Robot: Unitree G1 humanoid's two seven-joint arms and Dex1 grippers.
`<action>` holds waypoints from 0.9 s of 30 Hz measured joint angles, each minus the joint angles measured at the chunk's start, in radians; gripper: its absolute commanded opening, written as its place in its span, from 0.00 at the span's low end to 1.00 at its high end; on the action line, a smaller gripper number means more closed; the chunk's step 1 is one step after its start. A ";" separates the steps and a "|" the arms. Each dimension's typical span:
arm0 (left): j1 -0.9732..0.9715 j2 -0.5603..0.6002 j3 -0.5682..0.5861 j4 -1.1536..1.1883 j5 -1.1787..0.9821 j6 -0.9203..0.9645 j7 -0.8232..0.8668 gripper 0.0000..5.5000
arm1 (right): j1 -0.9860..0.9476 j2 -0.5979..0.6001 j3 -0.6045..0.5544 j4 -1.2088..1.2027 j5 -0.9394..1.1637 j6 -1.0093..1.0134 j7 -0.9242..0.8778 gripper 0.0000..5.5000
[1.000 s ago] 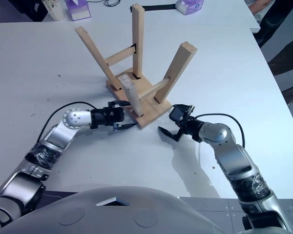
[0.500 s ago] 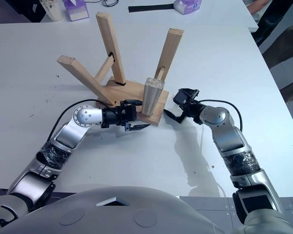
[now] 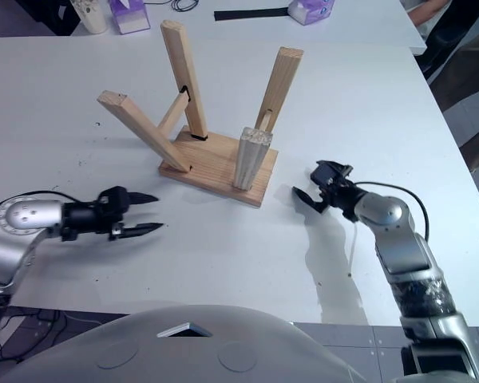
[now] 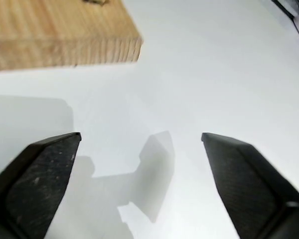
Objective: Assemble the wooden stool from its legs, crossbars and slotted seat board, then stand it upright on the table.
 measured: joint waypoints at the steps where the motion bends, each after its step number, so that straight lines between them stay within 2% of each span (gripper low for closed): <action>1: -0.014 -0.001 0.017 0.061 0.014 -0.022 0.027 0.55 | 0.032 -0.003 -0.012 -0.032 0.008 0.014 -0.001 0.81; 4: -0.155 -0.046 0.044 0.339 0.102 -0.126 0.199 0.55 | 0.090 0.004 -0.011 -0.120 0.025 0.059 0.000 0.81; 7: -0.275 -0.108 0.029 0.545 0.188 -0.279 0.331 0.55 | 0.063 0.027 0.043 -0.140 0.024 0.079 0.006 0.81; 12: -0.375 -0.156 -0.052 0.802 0.298 -0.524 0.407 0.55 | -0.038 0.030 0.102 -0.056 0.015 0.048 0.027 0.81; 18: -0.452 -0.259 -0.149 0.874 0.320 -0.666 0.395 0.55 | -0.090 0.056 0.141 -0.012 0.003 0.029 0.022 0.81; 21: -0.473 -0.327 -0.161 0.872 0.317 -0.645 0.419 0.55 | -0.083 0.057 0.148 -0.026 -0.001 0.028 0.021 0.81; 27: -0.318 -0.267 -0.161 0.652 0.264 -0.595 0.352 0.55 | -0.074 0.029 0.145 -0.061 -0.018 0.053 0.026 0.81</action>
